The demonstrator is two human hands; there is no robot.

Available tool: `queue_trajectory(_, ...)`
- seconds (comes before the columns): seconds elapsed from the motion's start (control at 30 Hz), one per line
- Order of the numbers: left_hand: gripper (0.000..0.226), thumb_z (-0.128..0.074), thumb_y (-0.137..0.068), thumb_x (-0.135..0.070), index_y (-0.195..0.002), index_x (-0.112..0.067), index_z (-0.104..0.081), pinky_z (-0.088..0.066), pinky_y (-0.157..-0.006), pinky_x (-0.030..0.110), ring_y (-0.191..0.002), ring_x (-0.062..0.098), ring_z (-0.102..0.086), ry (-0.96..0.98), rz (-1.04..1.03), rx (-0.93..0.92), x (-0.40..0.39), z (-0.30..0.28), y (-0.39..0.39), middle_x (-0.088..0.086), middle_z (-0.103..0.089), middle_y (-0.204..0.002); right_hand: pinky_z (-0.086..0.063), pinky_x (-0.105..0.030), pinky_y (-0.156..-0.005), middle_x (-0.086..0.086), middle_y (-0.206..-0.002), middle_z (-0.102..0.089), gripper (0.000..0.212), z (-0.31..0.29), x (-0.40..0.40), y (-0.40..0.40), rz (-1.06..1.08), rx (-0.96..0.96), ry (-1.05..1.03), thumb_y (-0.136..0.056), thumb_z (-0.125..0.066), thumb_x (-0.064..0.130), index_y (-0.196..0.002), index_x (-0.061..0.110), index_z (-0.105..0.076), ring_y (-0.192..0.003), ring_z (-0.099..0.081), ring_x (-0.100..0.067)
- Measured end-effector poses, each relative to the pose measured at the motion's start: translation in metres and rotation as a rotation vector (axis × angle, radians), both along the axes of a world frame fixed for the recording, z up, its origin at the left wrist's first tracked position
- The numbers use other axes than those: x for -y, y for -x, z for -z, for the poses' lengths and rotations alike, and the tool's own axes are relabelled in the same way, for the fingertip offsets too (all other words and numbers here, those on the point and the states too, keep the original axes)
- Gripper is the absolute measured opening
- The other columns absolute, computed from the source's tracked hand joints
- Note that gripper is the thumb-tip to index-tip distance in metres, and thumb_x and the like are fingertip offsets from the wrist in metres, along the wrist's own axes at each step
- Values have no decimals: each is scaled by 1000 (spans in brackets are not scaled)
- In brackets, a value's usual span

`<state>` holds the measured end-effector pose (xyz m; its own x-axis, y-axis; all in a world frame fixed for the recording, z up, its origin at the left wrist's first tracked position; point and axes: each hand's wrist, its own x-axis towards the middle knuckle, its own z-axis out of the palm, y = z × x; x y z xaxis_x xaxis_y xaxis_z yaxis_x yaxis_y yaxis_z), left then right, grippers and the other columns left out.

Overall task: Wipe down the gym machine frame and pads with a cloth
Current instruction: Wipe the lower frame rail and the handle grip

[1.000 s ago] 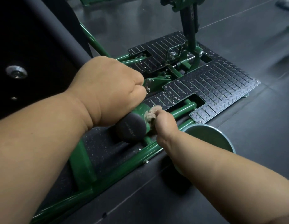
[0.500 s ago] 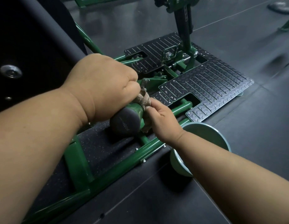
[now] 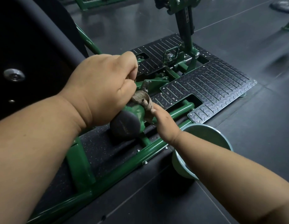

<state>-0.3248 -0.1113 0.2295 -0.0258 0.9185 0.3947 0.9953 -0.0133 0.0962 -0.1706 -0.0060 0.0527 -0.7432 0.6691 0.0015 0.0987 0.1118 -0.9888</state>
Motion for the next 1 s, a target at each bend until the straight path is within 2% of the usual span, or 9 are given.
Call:
queue_trajectory(0.13,18,-43,-78,-28,-94,-22,-46,-29,-66,38,-73,30,-47,3,0,-16,-2,1,1,-7,-50,-71,-48,-29,-107,6,-131,-70,42,-23,-8,9,-93,-43,-21,-109,-33,14,-135,8,-65,-125,-61,-7)
queue_trajectory(0.2,19,-43,-77,-28,-94,-22,-45,-28,-66,38,-72,30,-45,5,2,-34,-2,1,1,-7,-48,-70,-49,-20,-96,15,-110,-75,38,-29,-12,14,-115,-29,-27,-108,-34,10,-119,9,-70,-107,-65,3)
queue_trajectory(0.37,21,-40,-76,-32,-94,-22,-45,-23,-68,38,-73,32,-44,36,-8,-123,-4,2,3,-6,-47,-70,-45,-32,-83,-2,-95,-65,25,-23,-40,47,-302,216,-323,-98,-48,12,-100,5,-72,-87,-54,-3)
queue_trajectory(0.47,21,-37,-76,-34,-91,-22,-46,-22,-68,39,-73,33,-45,70,-18,-165,-5,1,3,-5,-47,-69,-48,-29,-77,-3,-85,-65,24,-29,-46,63,-345,279,-200,-91,-49,22,-80,14,-69,-75,-54,-3)
queue_trajectory(0.57,20,-31,-78,-36,-85,-24,-45,-22,-67,40,-72,32,-42,133,-17,-227,-4,0,2,-6,-43,-66,-47,-25,-70,-7,-81,-61,27,-36,-39,60,-337,189,-56,-96,-49,11,-81,-2,-67,-71,-53,-4)
queue_trajectory(0.67,27,-24,-83,-39,-80,-24,-47,-24,-69,39,-71,29,-41,203,-20,-335,-5,0,3,-5,-39,-64,-48,-26,-77,-9,-89,-65,29,-36,-22,46,-244,53,-12,-100,-45,5,-91,-13,-66,-82,-57,-7)
queue_trajectory(0.77,33,-18,-86,-40,-73,-25,-45,-25,-69,38,-68,27,-41,247,0,-404,-6,-3,1,-7,-31,-60,-44,-14,-87,22,-92,-69,35,-44,-4,40,-129,70,0,-103,-42,3,-90,23,-67,-90,-59,9)
queue_trajectory(0.83,30,-20,-88,-38,-68,-26,-38,-26,-69,37,-65,25,-40,260,11,-410,-6,-3,1,-8,-26,-58,-40,-11,-91,21,-93,-65,43,-48,-1,41,-87,67,-41,-104,-40,0,-89,34,-62,-95,-57,14)
queue_trajectory(1.0,31,-43,-90,-26,-61,-25,-30,-29,-66,37,-58,24,-36,317,34,-451,-6,-11,0,-11,-19,-55,-35,-45,-118,-4,-130,-65,40,-33,-6,41,-54,216,-84,-105,-40,27,-123,9,-70,-131,-53,-22)
